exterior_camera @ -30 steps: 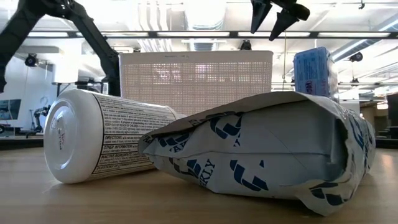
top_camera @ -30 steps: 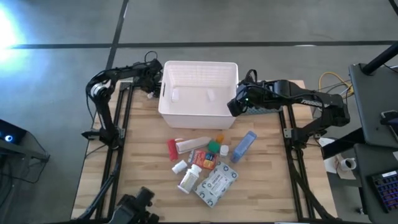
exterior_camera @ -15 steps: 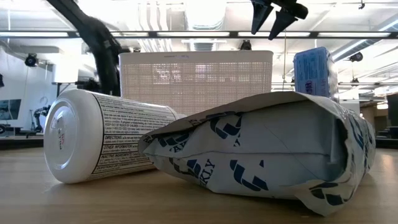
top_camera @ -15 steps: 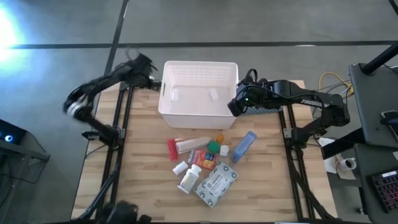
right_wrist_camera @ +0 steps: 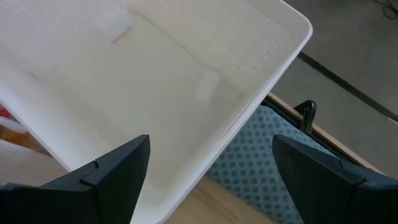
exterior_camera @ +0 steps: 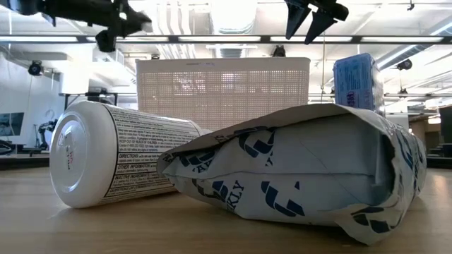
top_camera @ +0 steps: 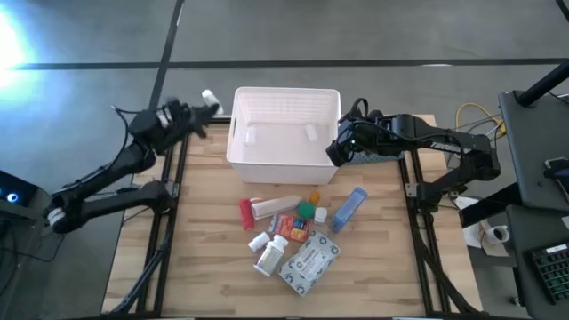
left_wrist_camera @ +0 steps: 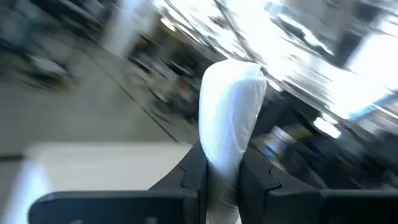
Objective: Pick & place medical supplies in basket/bin
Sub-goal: Put the white rolled gauze into the white bin, then put the red bandage into the white bin, then put the blue first aid kit into the white bin
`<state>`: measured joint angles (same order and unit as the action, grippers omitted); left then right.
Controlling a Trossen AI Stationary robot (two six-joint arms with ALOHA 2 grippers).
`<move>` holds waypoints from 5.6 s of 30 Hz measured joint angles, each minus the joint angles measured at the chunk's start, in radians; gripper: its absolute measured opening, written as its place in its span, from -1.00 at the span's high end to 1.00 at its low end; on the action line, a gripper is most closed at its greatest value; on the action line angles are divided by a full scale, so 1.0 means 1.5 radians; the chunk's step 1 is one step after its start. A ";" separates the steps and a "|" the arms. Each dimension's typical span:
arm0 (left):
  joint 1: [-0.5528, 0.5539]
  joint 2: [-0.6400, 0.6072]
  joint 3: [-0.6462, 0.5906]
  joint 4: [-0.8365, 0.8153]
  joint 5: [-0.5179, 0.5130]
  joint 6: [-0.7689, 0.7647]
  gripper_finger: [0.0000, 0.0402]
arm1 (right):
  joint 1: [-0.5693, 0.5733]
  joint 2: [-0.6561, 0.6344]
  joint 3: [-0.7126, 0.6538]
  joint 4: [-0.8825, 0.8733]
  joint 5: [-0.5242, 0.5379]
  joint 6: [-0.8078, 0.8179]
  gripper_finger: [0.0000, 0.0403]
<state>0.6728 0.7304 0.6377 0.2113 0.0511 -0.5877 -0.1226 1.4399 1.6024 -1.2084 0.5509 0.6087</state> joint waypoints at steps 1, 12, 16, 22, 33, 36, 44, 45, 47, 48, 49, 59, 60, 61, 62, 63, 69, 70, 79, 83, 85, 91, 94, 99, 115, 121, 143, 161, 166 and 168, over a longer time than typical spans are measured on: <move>-0.032 0.015 -0.001 -0.002 0.001 0.001 0.80 | 0.000 0.000 0.000 0.005 -0.001 -0.006 -0.63; -0.189 0.325 0.273 -0.203 -0.109 0.127 0.11 | 0.016 0.000 0.000 0.025 -0.043 -0.006 -0.63; -0.199 0.400 0.445 -0.489 -0.166 0.161 -0.11 | 0.033 0.000 0.000 0.021 -0.043 0.007 -0.63; -0.300 0.422 0.637 -0.830 -0.302 0.142 -0.15 | 0.043 -0.001 0.000 0.021 -0.036 0.009 -0.63; -0.623 0.405 0.565 -1.094 -0.360 -0.428 0.00 | 0.042 0.000 -0.001 0.023 -0.036 -0.003 -0.63; -0.697 0.409 0.471 -1.070 -0.358 -0.613 0.01 | 0.042 0.000 -0.001 0.024 -0.034 -0.021 -0.63; -0.763 0.409 0.211 -0.757 -0.353 -0.855 -0.21 | 0.042 0.000 -0.001 0.025 -0.034 -0.051 -0.63; -0.762 0.409 0.184 -0.703 -0.348 -0.860 -0.25 | 0.042 0.001 -0.001 0.025 -0.034 -0.058 -0.63; -0.758 0.412 0.141 -0.615 -0.347 -0.868 -0.33 | 0.042 0.001 -0.001 0.025 -0.034 -0.066 -0.63; -0.757 0.415 0.124 -0.588 -0.346 -0.874 -0.36 | 0.042 0.001 -0.001 0.025 -0.034 -0.070 -0.63; -0.757 0.419 0.111 -0.571 -0.345 -0.880 -0.38 | 0.042 0.001 -0.001 0.025 -0.034 -0.076 -0.63; -0.727 0.493 0.108 -0.560 -0.350 -0.892 -0.41 | 0.042 0.001 -0.001 0.026 -0.034 -0.090 -0.63; -0.723 0.502 0.113 -0.557 -0.351 -0.890 -0.41 | 0.042 0.001 -0.001 0.026 -0.034 -0.090 -0.63; -0.719 0.512 0.118 -0.558 -0.351 -0.890 -0.41 | 0.042 0.001 -0.001 0.026 -0.034 -0.090 -0.63; -0.714 0.521 0.122 -0.560 -0.351 -0.888 -0.41 | 0.042 0.001 -0.001 0.027 -0.034 -0.090 -0.63; -0.709 0.533 0.129 -0.560 -0.352 -0.884 -0.41 | 0.042 0.001 -0.001 0.027 -0.034 -0.089 -0.64; -0.681 0.612 0.175 -0.575 -0.340 -0.844 -0.39 | 0.042 0.001 -0.001 0.027 -0.024 -0.082 -0.63; -0.678 0.626 0.183 -0.592 -0.336 -0.844 -0.37 | 0.042 0.001 -0.001 0.027 -0.023 -0.077 -0.63; -0.679 0.645 0.204 -0.700 -0.305 -0.821 0.20 | 0.042 0.001 -0.001 0.026 -0.018 -0.074 -0.63; -0.688 0.589 0.205 -0.750 -0.302 -0.818 0.52 | 0.042 0.001 -0.001 0.026 -0.016 -0.074 -0.63; -0.703 0.546 0.212 -0.772 -0.302 -0.818 0.62 | 0.042 0.001 -0.001 0.026 -0.017 -0.074 -0.63; -0.760 0.403 0.285 -0.831 -0.356 -0.777 0.68 | 0.042 0.001 -0.001 0.026 -0.017 -0.074 -0.63; -0.768 0.342 0.321 -0.765 -0.388 -0.584 0.64 | 0.042 0.001 -0.001 0.027 -0.017 -0.075 -0.63; -0.740 0.280 0.355 -0.511 -0.561 -0.193 0.60 | 0.042 0.001 -0.001 0.027 -0.017 -0.078 -0.63; -0.272 0.393 0.386 -0.397 -0.356 0.066 0.28 | 0.067 -0.003 -0.002 -0.010 -0.089 -0.022 -0.63; -0.279 0.430 0.418 -0.392 -0.346 0.064 -0.16 | 0.090 -0.003 -0.002 -0.057 -0.089 0.009 -0.63; -0.473 0.385 0.485 -0.528 -0.275 0.064 -0.36 | 0.284 0.021 -0.048 -0.226 -0.229 -0.538 -0.63; -0.544 0.385 0.475 -0.508 -0.331 0.018 -0.36 | 0.272 0.089 -0.165 -0.075 -0.234 -0.608 -0.67; -0.546 0.385 0.473 -0.509 -0.331 -0.008 -0.36 | 0.259 0.089 -0.218 -0.048 -0.228 -0.558 -0.61; -0.546 0.385 0.473 -0.509 -0.331 -0.025 -0.36 | 0.254 0.088 -0.235 -0.035 -0.228 -0.525 -0.54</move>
<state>-0.1463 1.3083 1.3472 -0.5522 -0.4456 -0.6255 0.2590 1.5725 1.2493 -1.2615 0.2085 -0.1793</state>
